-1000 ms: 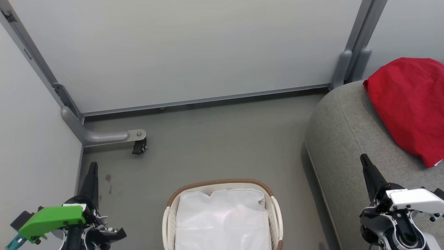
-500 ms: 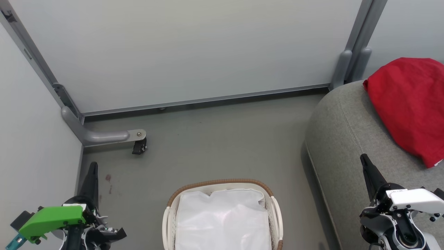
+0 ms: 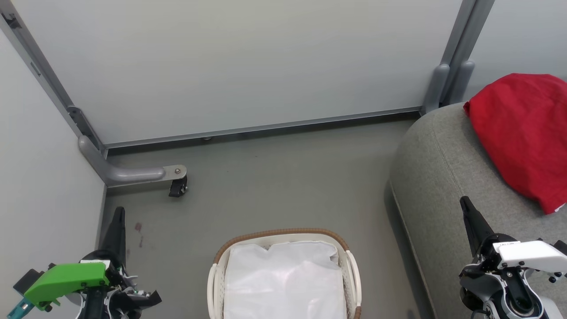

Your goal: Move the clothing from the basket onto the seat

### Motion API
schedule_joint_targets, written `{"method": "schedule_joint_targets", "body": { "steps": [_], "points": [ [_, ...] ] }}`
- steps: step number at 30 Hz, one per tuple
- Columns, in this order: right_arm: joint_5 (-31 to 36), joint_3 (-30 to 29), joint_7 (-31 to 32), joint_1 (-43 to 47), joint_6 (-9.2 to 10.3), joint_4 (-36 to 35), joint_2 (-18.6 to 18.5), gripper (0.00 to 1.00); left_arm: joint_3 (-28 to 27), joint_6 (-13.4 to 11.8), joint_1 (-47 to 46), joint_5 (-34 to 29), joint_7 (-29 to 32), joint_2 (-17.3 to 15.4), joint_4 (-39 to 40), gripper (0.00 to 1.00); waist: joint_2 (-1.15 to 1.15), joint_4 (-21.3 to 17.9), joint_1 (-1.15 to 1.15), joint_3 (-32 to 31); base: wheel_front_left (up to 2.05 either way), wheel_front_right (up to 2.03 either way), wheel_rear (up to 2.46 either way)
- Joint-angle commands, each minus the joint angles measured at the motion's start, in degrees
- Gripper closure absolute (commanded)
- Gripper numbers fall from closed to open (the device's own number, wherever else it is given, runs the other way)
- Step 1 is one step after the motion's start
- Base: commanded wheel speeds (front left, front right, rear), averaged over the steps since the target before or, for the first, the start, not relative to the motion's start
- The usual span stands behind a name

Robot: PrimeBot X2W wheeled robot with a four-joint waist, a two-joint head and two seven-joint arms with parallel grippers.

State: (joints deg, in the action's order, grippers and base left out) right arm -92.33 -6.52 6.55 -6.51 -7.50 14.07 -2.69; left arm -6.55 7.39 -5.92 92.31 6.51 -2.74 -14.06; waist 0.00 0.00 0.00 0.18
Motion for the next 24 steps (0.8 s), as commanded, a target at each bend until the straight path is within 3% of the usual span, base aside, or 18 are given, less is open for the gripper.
{"method": "schedule_joint_targets", "body": {
  "steps": [1,24],
  "points": [
    [-0.18,-0.10,0.18,0.58,0.02,-0.18,-0.36,1.00,-0.13,0.23,-0.58,0.19,0.24,-0.25,0.09,1.00,0.00,0.00,0.00,0.00,0.00,0.00,0.00],
    [-0.18,-0.09,0.18,0.59,0.02,-0.18,-0.36,1.00,-0.12,0.24,-0.58,0.20,0.24,-0.25,0.10,1.00,0.00,0.00,0.00,0.00,0.00,0.00,0.00]
  ]
}}
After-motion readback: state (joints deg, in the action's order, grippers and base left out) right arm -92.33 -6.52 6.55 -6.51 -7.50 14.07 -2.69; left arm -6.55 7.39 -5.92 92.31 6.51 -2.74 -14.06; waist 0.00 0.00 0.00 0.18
